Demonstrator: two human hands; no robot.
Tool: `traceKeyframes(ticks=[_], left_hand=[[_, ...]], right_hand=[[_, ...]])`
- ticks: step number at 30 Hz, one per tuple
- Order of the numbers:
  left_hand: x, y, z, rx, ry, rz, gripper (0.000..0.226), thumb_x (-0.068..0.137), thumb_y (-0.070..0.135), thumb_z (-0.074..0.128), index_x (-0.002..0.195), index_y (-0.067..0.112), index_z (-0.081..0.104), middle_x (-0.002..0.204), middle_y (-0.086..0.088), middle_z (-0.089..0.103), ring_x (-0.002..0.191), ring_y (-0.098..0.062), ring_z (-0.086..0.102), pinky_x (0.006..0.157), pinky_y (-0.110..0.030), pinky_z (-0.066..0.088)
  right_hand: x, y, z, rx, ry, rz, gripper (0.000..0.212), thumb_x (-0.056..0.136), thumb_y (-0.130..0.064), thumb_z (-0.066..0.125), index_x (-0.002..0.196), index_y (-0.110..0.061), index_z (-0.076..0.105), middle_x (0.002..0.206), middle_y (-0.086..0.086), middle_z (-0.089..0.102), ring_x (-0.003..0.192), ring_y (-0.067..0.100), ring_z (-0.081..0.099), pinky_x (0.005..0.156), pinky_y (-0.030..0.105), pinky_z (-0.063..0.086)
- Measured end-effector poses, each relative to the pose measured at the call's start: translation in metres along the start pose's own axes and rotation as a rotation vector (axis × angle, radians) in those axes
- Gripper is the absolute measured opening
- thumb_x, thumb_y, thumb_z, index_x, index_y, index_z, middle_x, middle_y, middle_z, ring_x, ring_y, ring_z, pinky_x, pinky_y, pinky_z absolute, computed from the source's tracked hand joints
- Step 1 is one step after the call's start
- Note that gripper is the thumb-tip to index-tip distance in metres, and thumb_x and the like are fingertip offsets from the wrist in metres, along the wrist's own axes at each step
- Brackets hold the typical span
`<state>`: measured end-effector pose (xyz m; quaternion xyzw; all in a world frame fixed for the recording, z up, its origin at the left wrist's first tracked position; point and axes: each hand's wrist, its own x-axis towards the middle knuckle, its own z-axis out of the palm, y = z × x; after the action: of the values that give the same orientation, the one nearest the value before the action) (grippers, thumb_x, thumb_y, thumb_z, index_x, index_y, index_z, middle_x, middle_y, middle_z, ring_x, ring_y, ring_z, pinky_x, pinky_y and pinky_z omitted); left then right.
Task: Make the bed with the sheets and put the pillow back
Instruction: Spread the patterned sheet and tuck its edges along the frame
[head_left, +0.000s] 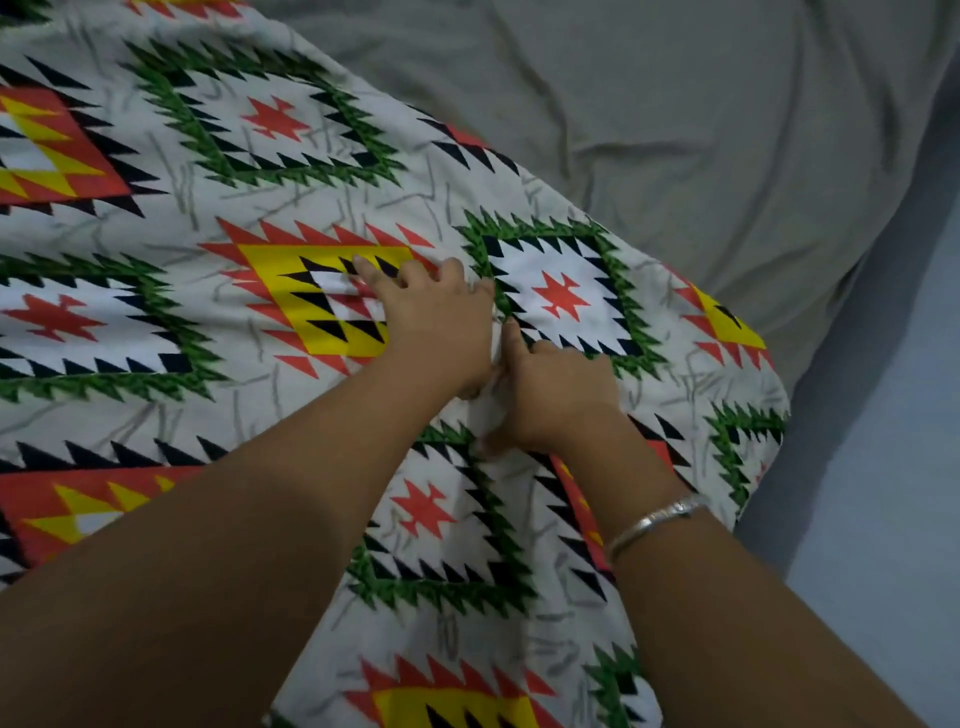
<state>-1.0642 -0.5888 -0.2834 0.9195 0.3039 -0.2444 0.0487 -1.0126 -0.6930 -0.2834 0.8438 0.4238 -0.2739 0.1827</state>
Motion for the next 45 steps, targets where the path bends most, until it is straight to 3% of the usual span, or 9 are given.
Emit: traceKeyframes(ticks=[3,5,8,10,12,18,23,32,45], left_hand=[[0.004,0.026,-0.012,-0.039,0.161,-0.008,0.051,0.082,0.032,0.057,0.127,0.012,0.046,0.134,-0.016,0.033,0.126,-0.041,0.031,0.106,-0.067,0.009],[0.017,0.045,-0.015,-0.160,0.285,0.042,0.051,0.082,0.027,0.053,0.129,0.011,0.044,0.137,-0.016,0.035,0.128,-0.038,0.031,0.110,-0.058,0.014],[0.049,0.086,-0.016,-0.286,0.314,0.185,0.062,0.088,0.028,0.044,0.146,0.019,0.026,0.156,-0.008,0.016,0.142,-0.033,0.013,0.115,-0.052,0.011],[0.068,0.120,-0.015,-0.225,0.260,0.220,0.062,0.093,0.035,0.037,0.150,0.024,0.014,0.159,-0.002,0.004,0.144,-0.033,0.002,0.114,-0.056,0.002],[0.084,0.148,-0.016,-0.186,0.245,0.190,0.064,0.095,0.042,0.033,0.151,0.024,0.007,0.159,-0.002,-0.002,0.144,-0.037,-0.004,0.111,-0.060,-0.002],[0.140,0.217,-0.043,-0.156,0.236,0.185,0.069,0.093,0.051,0.032,0.151,0.030,0.003,0.159,-0.002,-0.008,0.142,-0.042,-0.011,0.105,-0.068,-0.006],[0.185,0.269,-0.058,-0.127,0.308,0.192,0.068,0.089,0.047,0.034,0.150,0.034,0.006,0.159,-0.004,-0.008,0.141,-0.045,-0.008,0.103,-0.071,-0.006],[0.202,0.274,-0.049,-0.081,0.454,0.275,0.066,0.086,0.048,0.029,0.149,0.033,0.018,0.160,-0.002,0.004,0.143,-0.042,-0.002,0.110,-0.064,0.000],[0.206,0.275,-0.040,-0.010,0.438,0.286,0.063,0.091,0.044,0.027,0.150,0.028,0.014,0.159,-0.007,0.002,0.143,-0.042,-0.002,0.109,-0.063,-0.001]], right_hand=[[0.002,0.033,0.013,0.123,0.529,-0.173,0.050,0.078,-0.059,0.049,0.111,-0.022,0.054,0.097,0.009,0.059,0.088,0.033,0.055,0.070,0.039,0.035],[0.012,0.063,0.018,0.174,0.672,-0.216,0.040,0.082,-0.051,0.048,0.105,-0.019,0.058,0.094,0.011,0.059,0.084,0.033,0.055,0.068,0.038,0.035],[0.038,0.115,0.017,0.128,0.636,-0.190,0.054,0.084,-0.043,0.050,0.129,-0.014,0.052,0.128,0.013,0.055,0.114,0.035,0.051,0.089,0.046,0.039],[0.053,0.152,0.010,0.110,0.467,-0.167,0.068,0.085,-0.049,0.037,0.145,-0.019,0.033,0.152,0.005,0.032,0.138,0.034,0.030,0.103,0.057,0.028],[0.065,0.188,0.008,0.093,0.356,-0.180,0.074,0.083,-0.056,0.027,0.151,-0.029,0.014,0.158,-0.007,0.012,0.145,0.031,0.008,0.109,0.063,0.013],[0.093,0.274,0.009,0.093,0.431,-0.081,0.073,0.084,-0.062,0.024,0.150,-0.037,0.006,0.159,-0.014,0.003,0.145,0.033,-0.001,0.102,0.073,0.007],[0.113,0.310,0.013,0.318,0.503,0.090,0.067,0.088,-0.053,0.029,0.149,-0.040,0.005,0.159,-0.010,-0.004,0.141,0.047,-0.011,0.104,0.073,0.003],[0.123,0.307,0.024,0.436,0.560,0.167,0.079,0.087,-0.048,0.040,0.151,-0.029,-0.002,0.158,-0.014,-0.009,0.137,0.052,-0.015,0.108,0.068,-0.003],[0.134,0.306,0.025,0.364,0.414,0.181,0.077,0.089,-0.053,0.032,0.150,-0.027,-0.007,0.157,-0.012,-0.015,0.138,0.051,-0.015,0.111,0.064,0.003]])
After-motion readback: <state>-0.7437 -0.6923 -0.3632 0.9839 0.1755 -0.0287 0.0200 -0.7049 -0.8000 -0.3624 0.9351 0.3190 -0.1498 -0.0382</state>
